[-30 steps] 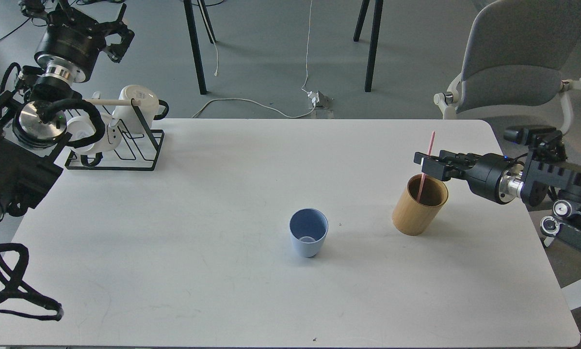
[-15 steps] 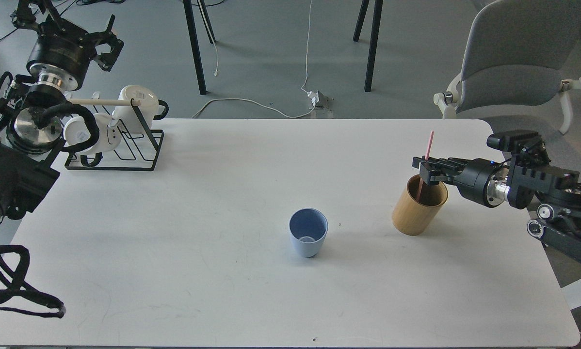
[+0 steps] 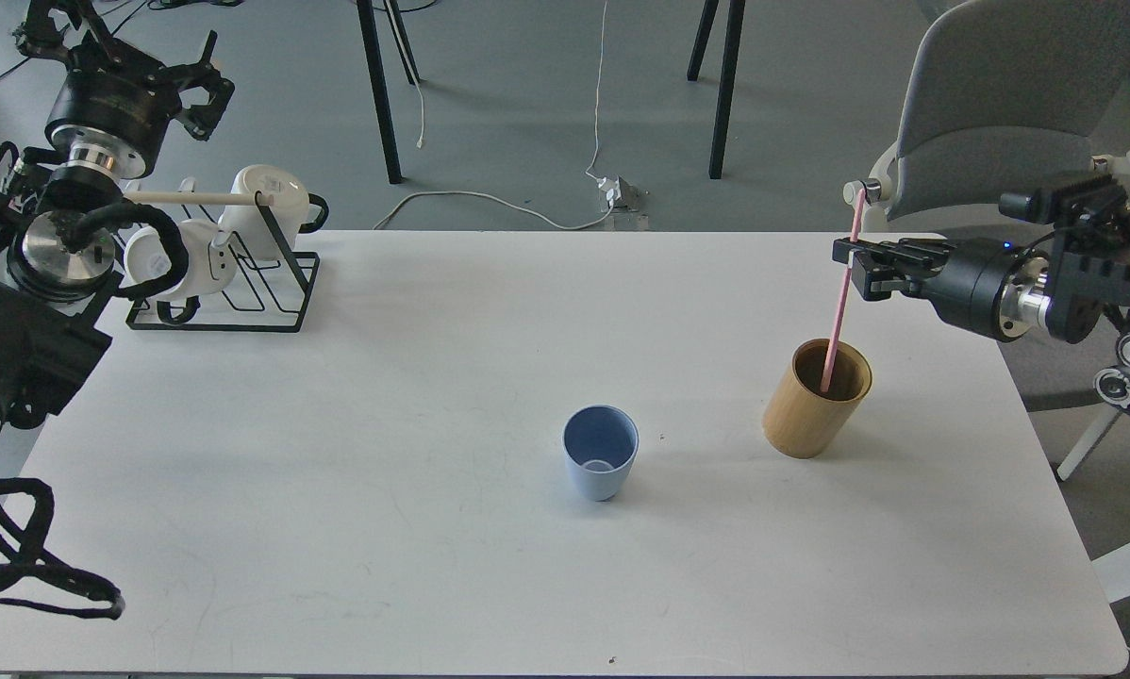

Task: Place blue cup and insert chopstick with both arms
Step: 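Grasp the red-and-white straw and lift it out of the tan cup, then move the straw over the blue cup and lower it in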

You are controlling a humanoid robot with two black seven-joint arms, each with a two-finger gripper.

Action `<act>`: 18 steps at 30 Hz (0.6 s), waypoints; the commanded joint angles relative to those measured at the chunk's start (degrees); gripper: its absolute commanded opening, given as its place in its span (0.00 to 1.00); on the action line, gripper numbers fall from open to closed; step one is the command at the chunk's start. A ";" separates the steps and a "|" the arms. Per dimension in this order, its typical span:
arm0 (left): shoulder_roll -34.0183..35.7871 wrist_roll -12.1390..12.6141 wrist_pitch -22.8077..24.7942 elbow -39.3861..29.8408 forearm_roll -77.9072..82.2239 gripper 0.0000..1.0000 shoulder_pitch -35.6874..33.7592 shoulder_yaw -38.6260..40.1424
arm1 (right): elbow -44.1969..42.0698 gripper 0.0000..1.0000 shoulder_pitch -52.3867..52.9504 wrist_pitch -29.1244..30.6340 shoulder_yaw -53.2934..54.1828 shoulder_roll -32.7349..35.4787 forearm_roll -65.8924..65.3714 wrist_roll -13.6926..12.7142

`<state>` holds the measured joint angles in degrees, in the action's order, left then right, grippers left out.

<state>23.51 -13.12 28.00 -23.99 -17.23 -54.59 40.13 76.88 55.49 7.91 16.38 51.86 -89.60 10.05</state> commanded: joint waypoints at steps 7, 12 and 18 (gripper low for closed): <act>0.22 0.11 0.00 0.70 0.00 0.99 -0.08 0.13 | 4.50 0.00 12.36 5.09 4.54 -1.92 8.99 -0.56; 0.40 0.11 0.00 0.61 0.35 0.99 -0.08 -0.66 | 5.21 0.00 11.40 4.22 3.92 -9.39 9.62 -0.12; 0.40 0.20 0.00 0.52 0.44 0.99 -0.60 -0.66 | 5.82 0.00 3.59 2.99 3.75 -15.64 7.95 0.06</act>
<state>23.85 -12.93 28.00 -23.47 -16.88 -54.97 39.48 82.51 62.66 11.70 20.22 38.12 -80.55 10.09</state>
